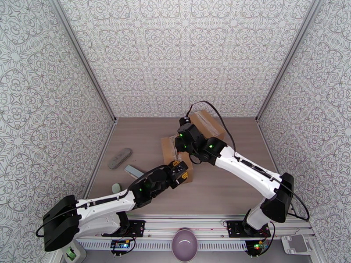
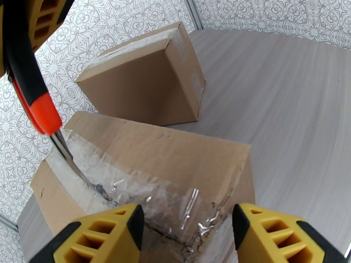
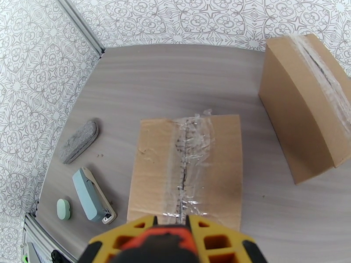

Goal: Unpack the express box

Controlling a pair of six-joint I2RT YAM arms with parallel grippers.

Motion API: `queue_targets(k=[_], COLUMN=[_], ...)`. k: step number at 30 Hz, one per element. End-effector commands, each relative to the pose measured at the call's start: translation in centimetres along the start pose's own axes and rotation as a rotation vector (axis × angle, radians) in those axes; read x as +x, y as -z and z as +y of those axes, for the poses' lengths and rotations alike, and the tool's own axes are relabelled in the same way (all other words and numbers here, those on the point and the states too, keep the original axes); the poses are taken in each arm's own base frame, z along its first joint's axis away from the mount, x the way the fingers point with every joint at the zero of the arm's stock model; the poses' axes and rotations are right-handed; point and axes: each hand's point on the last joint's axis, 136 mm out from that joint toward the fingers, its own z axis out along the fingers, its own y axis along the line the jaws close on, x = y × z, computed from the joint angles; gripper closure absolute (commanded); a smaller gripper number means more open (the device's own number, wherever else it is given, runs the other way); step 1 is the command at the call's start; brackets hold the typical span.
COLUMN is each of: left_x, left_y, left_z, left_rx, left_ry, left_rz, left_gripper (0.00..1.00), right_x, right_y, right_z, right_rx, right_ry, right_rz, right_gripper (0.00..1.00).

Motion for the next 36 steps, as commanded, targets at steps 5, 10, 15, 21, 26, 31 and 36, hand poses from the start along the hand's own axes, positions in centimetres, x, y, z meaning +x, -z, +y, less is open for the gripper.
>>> queue_targets(k=[5, 10, 15, 21, 26, 31, 36], left_x=[-3.3, -0.7, 2.3, 3.2, 3.1, 2.5, 2.6], left_y=[3.7, 5.5, 6.5, 5.7, 4.3, 4.2, 4.0], left_z=[3.1, 4.0, 3.8, 3.3, 2.7, 2.9, 2.7], left_rx=[-0.077, -0.067, -0.001, 0.041, 0.069, 0.060, 0.071], left_ry=[0.058, 0.093, 0.180, 0.192, 0.199, 0.159, 0.139], left_rz=[-0.123, -0.064, -0.025, -0.016, -0.026, -0.046, -0.039], left_gripper=[0.32, 0.31, 0.29, 0.20, 0.17, 0.16, 0.15], right_x=[-2.2, -1.5, -0.4, 0.8, 1.2, 1.6, 2.3], right_y=[2.6, 2.5, 2.0, 1.3, 1.3, 1.0, 0.6], right_z=[-0.3, 0.1, 0.5, 0.5, -0.2, -0.3, -0.9], right_rx=[0.012, -0.003, 0.004, 0.025, 0.078, 0.107, 0.150], right_ry=[-0.040, -0.067, -0.070, -0.076, -0.063, -0.047, -0.032], right_rz=[-0.064, -0.047, -0.026, -0.006, -0.015, -0.013, -0.007], right_gripper=[1.00, 1.00, 1.00, 1.00, 1.00, 1.00, 1.00])
